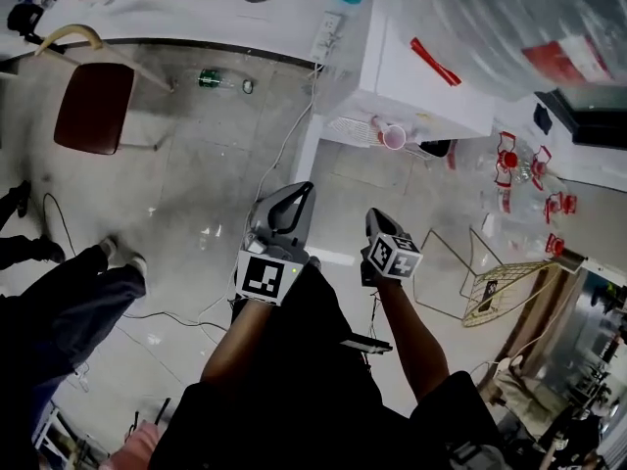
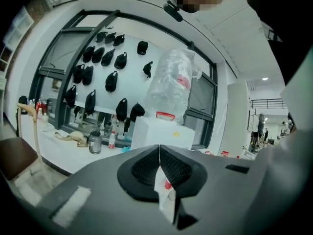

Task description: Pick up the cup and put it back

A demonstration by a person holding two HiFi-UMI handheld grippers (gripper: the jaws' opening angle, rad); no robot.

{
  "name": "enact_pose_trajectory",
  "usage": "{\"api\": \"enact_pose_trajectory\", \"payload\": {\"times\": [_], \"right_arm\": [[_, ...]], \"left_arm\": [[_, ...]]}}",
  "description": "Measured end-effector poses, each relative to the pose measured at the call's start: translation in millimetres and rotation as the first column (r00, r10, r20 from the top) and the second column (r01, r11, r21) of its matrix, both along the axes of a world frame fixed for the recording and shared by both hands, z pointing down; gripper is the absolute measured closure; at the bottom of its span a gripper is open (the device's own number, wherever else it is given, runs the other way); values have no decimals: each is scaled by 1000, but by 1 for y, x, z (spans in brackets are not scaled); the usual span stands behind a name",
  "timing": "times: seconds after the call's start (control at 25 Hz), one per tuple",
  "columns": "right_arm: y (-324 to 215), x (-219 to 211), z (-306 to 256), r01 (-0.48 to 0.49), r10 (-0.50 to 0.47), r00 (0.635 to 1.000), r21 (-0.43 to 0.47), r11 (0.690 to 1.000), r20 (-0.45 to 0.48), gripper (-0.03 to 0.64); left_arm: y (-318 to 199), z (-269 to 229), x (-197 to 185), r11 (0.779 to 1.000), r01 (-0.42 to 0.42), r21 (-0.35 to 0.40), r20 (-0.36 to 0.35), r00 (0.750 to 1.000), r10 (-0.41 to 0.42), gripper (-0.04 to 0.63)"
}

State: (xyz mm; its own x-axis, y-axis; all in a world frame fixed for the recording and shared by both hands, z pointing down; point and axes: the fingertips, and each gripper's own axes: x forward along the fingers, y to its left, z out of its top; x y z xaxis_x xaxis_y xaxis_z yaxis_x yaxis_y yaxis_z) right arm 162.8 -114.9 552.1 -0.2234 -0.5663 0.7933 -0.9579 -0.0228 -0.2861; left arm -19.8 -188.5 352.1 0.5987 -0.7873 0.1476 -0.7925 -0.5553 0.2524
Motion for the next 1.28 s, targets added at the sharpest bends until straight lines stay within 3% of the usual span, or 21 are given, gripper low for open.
{"api": "enact_pose_trajectory", "payload": {"times": [0.32, 0.6, 0.96, 1.28], "right_arm": [[55, -10, -125, 47, -50, 997, 54, 997, 50, 621], [83, 8, -234, 25, -36, 998, 172, 985, 58, 621], [100, 9, -369, -52, 40, 998, 375, 926, 40, 621], [131, -18, -460, -71, 53, 997, 512, 856, 49, 621]], "left_arm": [[82, -127, 13, 999, 34, 4, 28, 999, -35, 588], [127, -211, 30, 999, 23, 40, 26, 999, -24, 588], [145, -277, 16, 993, -54, 109, 77, 996, 45, 588], [168, -309, 6, 987, -103, 120, 38, 994, 99, 588]]}}
